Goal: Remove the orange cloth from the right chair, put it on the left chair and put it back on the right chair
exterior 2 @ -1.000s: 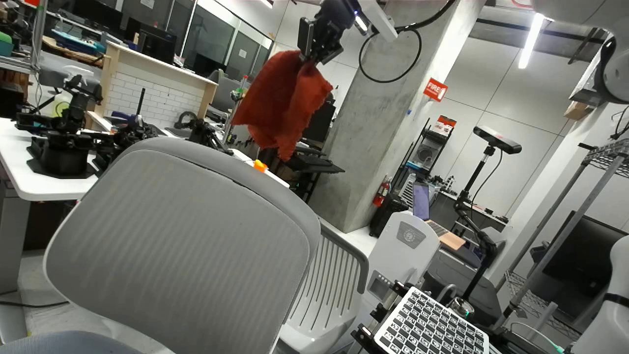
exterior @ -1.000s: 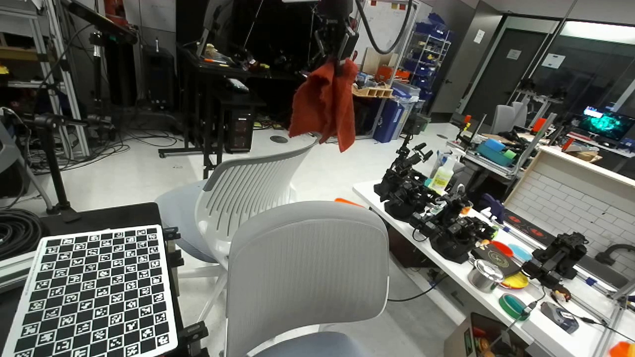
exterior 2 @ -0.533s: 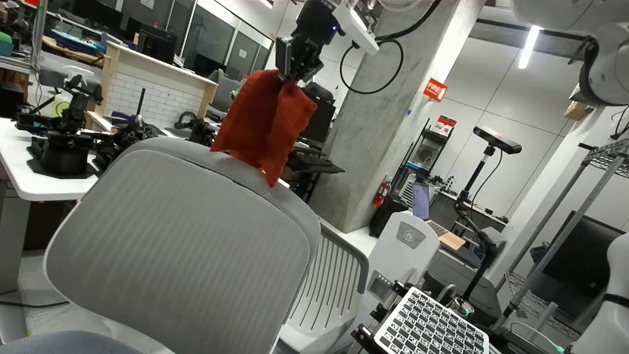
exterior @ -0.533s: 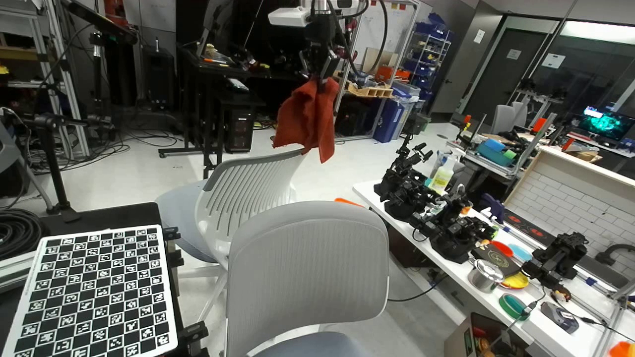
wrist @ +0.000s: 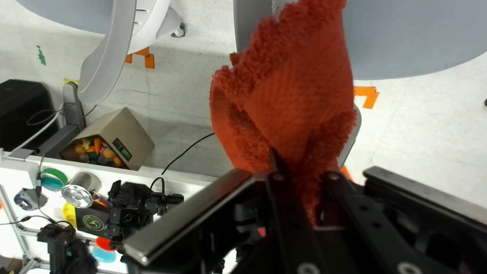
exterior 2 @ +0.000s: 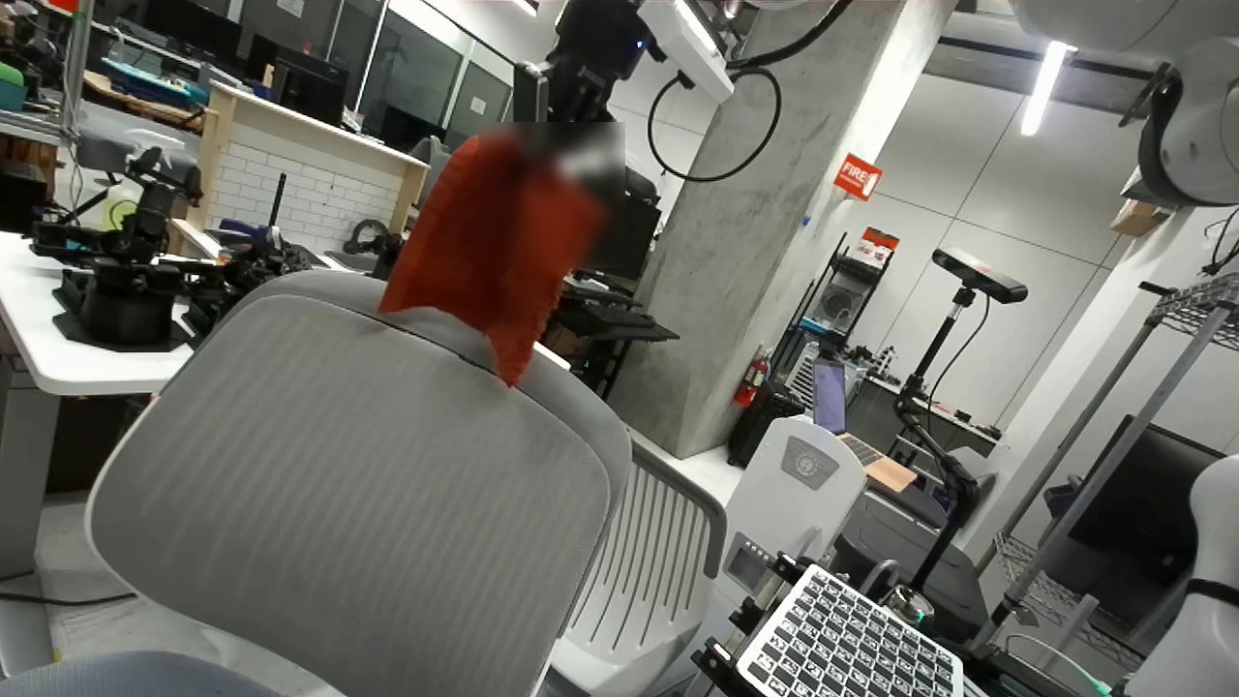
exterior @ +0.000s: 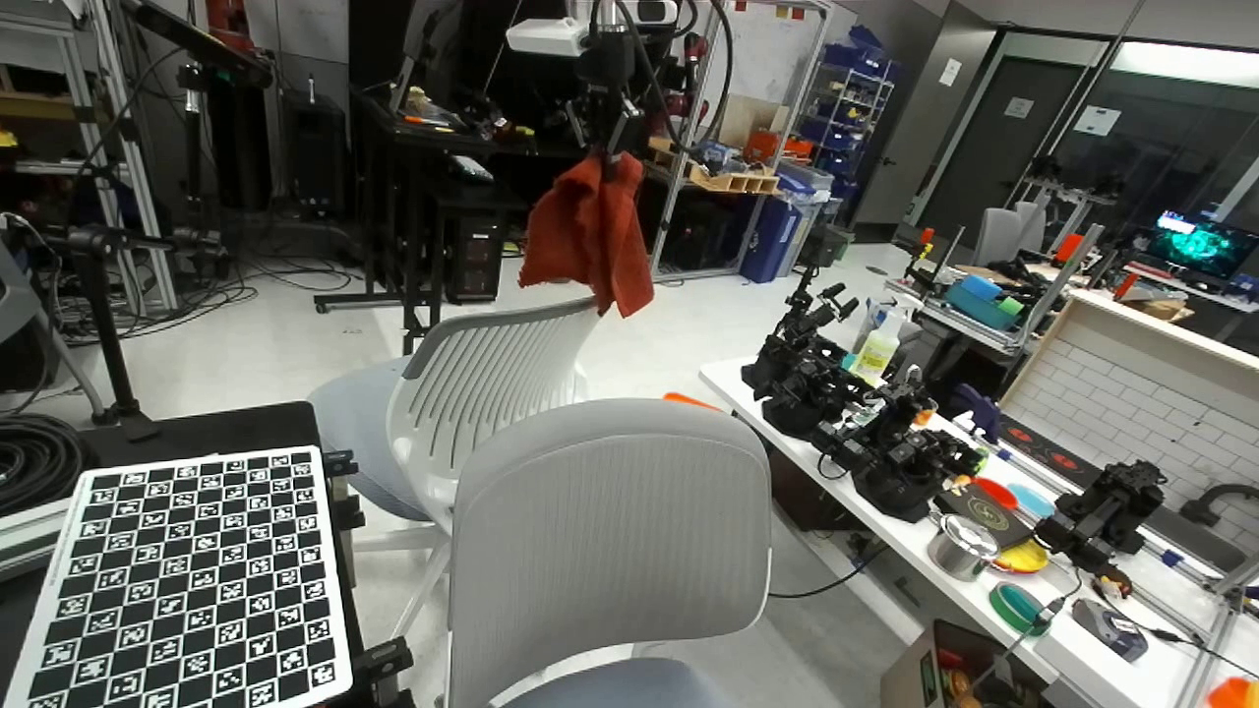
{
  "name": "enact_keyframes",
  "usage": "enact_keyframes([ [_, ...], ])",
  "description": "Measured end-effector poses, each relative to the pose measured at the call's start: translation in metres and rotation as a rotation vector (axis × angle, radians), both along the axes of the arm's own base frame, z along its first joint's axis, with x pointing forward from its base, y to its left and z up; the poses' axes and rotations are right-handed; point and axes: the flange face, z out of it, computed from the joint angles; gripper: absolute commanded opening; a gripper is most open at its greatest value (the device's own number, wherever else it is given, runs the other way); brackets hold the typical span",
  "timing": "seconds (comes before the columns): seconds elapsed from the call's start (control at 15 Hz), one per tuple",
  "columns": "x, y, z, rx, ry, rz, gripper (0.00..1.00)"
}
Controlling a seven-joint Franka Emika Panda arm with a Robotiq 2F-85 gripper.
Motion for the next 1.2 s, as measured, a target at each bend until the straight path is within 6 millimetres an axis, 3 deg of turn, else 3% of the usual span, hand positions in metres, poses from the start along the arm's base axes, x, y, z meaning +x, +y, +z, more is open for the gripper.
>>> enact_keyframes([
  [0.27, -0.001, 0.003, 0.001, 0.001, -0.002, 0.004, 0.03],
  [0.53, 0.003, -0.007, -0.001, -0.003, 0.0, -0.012, 0.03],
  [0.93, 0.015, -0.029, -0.025, -0.015, 0.036, -0.046, 0.03],
  [1.0, 0.016, -0.03, -0.031, -0.017, 0.044, -0.047, 0.13],
  [1.07, 0.017, -0.029, -0.036, -0.019, 0.05, -0.047, 0.16],
  [1.13, 0.017, -0.029, -0.04, -0.021, 0.057, -0.046, 0.03],
  [1.2, 0.018, -0.027, -0.045, -0.023, 0.063, -0.044, 0.06],
])
